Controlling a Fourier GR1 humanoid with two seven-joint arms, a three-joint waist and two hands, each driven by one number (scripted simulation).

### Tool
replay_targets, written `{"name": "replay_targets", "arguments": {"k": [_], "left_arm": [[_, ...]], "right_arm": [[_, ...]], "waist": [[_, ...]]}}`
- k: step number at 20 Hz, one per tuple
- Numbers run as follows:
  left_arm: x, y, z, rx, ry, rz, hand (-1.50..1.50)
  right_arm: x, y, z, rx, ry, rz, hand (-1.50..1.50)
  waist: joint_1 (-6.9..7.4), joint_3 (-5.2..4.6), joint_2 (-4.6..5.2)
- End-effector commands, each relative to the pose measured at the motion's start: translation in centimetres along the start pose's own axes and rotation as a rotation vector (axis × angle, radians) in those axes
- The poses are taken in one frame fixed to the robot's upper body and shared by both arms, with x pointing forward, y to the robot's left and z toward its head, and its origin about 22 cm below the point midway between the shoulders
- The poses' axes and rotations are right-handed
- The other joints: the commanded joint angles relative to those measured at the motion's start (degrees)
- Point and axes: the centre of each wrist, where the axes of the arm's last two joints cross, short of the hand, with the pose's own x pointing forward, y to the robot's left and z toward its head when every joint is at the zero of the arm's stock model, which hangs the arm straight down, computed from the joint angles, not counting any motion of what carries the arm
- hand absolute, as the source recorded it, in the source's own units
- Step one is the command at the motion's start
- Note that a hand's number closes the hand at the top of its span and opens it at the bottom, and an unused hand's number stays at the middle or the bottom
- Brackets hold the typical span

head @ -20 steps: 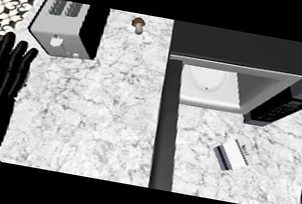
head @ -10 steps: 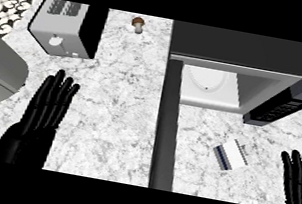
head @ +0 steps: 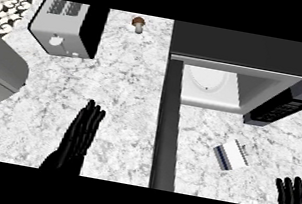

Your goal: Pick up the milk, place it into the microwave and close the microwave

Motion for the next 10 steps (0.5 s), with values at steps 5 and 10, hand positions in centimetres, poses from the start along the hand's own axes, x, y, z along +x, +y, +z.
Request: {"name": "replay_targets", "arguments": {"k": [5, 10], "left_arm": [[-0.9, -1.8, 3.0, 0.007, 0.006, 0.009, -1.5], [-1.8, -2.8, 1.8, 0.004, 0.027, 0.021, -1.5]], "right_arm": [[-3.7, 1.1, -0.3, -0.033, -0.008, 0.051, -1.5], [-6.7, -0.7, -0.3, -0.062, 0.011, 0.051, -1.5]], "waist": [[0.39, -0.02, 0.06], [0.24, 0.0, 0.13]]}}
